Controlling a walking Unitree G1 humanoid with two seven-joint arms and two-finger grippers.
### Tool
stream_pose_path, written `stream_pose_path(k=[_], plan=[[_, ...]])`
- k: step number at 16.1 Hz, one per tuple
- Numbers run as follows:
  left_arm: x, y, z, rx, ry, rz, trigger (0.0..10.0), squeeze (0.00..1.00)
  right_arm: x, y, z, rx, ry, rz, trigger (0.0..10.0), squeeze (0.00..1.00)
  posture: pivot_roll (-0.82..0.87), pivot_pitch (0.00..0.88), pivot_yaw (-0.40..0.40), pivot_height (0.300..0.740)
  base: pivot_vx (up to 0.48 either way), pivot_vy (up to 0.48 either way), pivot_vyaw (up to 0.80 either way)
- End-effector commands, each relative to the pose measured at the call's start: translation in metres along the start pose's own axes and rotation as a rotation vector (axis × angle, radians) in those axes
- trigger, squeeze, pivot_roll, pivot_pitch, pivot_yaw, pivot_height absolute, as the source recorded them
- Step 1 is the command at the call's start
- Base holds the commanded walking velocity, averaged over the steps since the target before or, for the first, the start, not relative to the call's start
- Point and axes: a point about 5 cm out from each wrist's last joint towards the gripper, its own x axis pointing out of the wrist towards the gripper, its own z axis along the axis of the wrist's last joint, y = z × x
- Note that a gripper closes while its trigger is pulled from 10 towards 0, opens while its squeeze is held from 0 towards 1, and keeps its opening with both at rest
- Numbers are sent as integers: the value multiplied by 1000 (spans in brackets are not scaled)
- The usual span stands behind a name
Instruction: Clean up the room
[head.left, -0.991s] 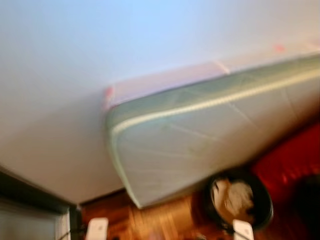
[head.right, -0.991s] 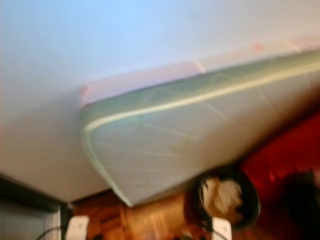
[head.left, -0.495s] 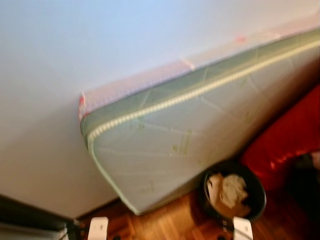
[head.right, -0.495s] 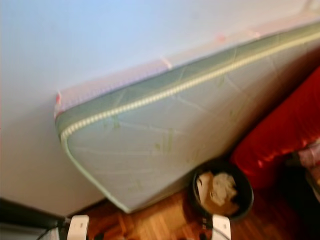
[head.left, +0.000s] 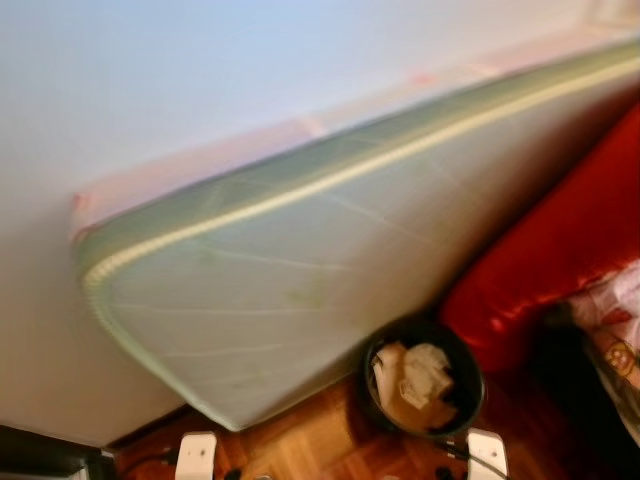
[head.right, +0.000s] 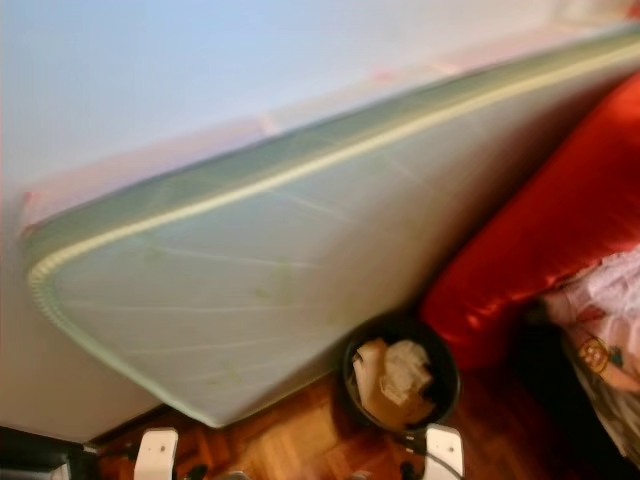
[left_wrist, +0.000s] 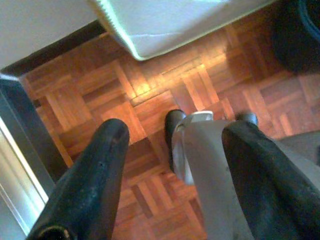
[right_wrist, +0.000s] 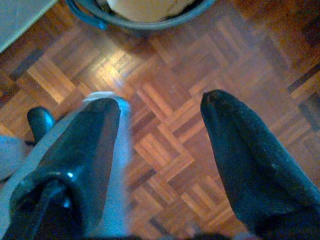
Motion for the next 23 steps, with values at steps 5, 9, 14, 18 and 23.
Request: stream_pose_path(k=[5, 9, 14, 18, 23], plan=[[17, 9, 63, 28, -45, -27, 10000, 0, -5, -64, 100, 253, -197, -106, 10000, 0, -30, 0, -27, 740, 0, -398, -675], [17, 9, 63, 29, -44, -27, 10000, 0, -5, -65, 102, 260, -221, -125, 10000, 0, -33, 0, -26, 740, 0, -398, -498], [17, 10, 64, 30, -44, -26, 10000, 0, -5, -65, 103, 271, -228, -136, 10000, 0, -36, 0, -26, 740, 0, -395, 0], [17, 10, 64, 31, -45, -24, 10000, 0, -5, -65, 103, 276, -225, -138, 10000, 0, -36, 0, -23, 740, 0, -398, 0], [17, 10, 64, 31, -46, -25, 10000, 0, -5, -64, 103, 277, -227, -137, 10000, 0, -37, 0, -24, 740, 0, -396, 0]])
